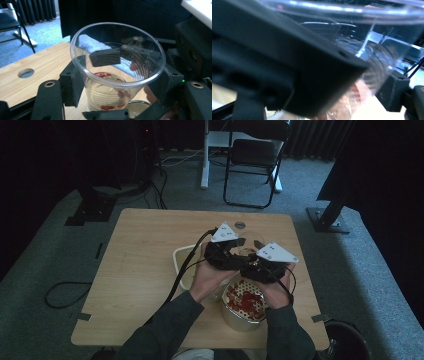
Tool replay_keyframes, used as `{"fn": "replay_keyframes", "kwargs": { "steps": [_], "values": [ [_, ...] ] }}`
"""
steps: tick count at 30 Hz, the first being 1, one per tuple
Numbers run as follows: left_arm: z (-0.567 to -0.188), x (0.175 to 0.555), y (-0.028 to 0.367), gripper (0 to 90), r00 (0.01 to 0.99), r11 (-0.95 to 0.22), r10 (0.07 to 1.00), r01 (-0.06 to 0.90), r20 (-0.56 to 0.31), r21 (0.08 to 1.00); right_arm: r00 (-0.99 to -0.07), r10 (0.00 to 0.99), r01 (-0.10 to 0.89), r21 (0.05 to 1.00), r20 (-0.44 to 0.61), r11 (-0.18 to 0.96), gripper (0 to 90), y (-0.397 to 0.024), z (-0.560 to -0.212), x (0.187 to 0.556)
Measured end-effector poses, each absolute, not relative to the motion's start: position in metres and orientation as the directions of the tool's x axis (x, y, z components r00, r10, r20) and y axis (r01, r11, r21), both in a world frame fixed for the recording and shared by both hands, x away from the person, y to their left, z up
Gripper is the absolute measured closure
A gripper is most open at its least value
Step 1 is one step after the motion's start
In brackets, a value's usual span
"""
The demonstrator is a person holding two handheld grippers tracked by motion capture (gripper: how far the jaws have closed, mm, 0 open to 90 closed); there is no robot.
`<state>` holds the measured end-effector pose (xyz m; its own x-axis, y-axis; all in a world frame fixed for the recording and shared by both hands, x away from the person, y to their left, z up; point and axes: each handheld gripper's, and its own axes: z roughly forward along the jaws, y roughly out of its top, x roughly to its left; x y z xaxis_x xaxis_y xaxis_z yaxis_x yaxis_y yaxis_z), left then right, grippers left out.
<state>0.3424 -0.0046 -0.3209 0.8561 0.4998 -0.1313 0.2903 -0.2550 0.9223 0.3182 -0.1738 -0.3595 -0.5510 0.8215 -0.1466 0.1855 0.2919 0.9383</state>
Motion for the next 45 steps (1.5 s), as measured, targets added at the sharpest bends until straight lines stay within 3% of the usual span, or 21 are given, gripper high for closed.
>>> {"fn": "replay_keyframes", "kwargs": {
  "steps": [17,45],
  "values": [
    [-0.327,0.344,-0.013,32.0,0.867,-0.257,0.477,0.296,-0.146,0.92,-0.552,0.82,0.178,0.939,-0.153,0.295,44.1,-0.181,-0.364,0.315],
    [-0.328,0.341,-0.014,29.2,0.889,-0.277,0.44,0.267,-0.126,0.923,-0.534,0.83,0.158,0.946,-0.161,0.285,46.4,-0.189,-0.367,0.307]
  ]
}}
